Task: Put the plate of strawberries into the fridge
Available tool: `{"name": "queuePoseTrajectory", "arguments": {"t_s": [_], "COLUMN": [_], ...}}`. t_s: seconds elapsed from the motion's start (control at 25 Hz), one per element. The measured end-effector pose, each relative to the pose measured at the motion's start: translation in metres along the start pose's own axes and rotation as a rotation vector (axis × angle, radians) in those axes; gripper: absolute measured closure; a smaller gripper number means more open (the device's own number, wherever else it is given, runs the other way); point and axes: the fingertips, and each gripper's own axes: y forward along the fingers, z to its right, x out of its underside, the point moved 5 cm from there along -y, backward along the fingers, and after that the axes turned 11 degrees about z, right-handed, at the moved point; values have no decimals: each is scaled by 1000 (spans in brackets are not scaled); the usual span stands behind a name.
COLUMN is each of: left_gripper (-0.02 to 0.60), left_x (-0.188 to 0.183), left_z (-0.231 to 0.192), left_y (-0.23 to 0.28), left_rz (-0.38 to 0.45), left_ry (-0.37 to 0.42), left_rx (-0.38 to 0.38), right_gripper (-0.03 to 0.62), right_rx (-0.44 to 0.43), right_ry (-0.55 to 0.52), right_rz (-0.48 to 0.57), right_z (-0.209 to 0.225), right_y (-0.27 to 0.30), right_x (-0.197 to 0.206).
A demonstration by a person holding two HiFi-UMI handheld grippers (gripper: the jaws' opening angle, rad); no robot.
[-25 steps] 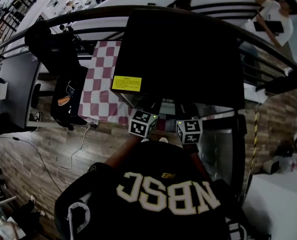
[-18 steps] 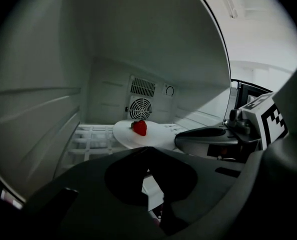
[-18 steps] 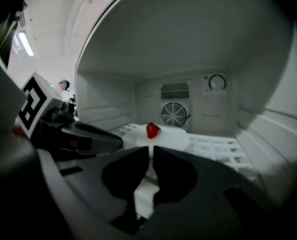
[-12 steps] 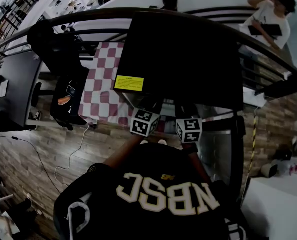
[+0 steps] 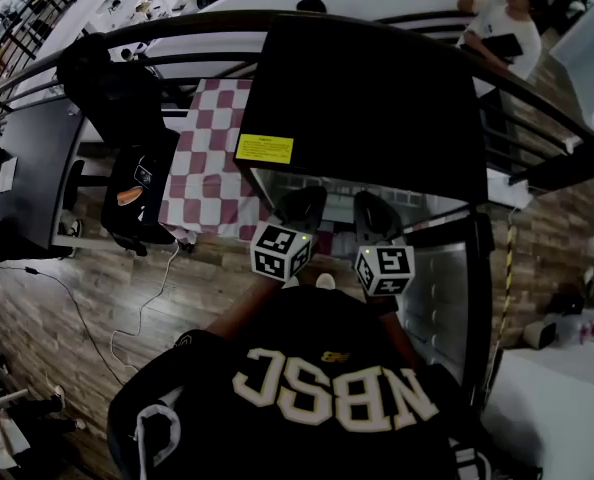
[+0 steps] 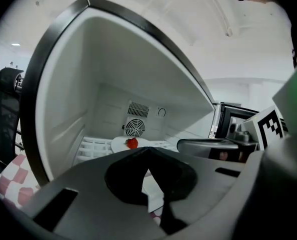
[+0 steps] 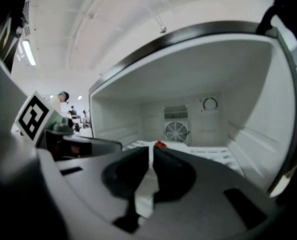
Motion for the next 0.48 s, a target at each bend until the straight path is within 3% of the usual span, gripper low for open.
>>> {"name": "queuePoseTrajectory", "arguments": {"t_s": [0.48], "left_gripper": [566], "left_x": [-32], "left_z": [16], "left_y": [-33], "left_rz": [129], "left_ry": [86], "left_rx": [-6], "right_gripper": [574], "right_rx": [80], "right_ry": [-45], "right_rz": [168], "right_z": [-14], "right_y": [-41], "right_x": [-40]}}
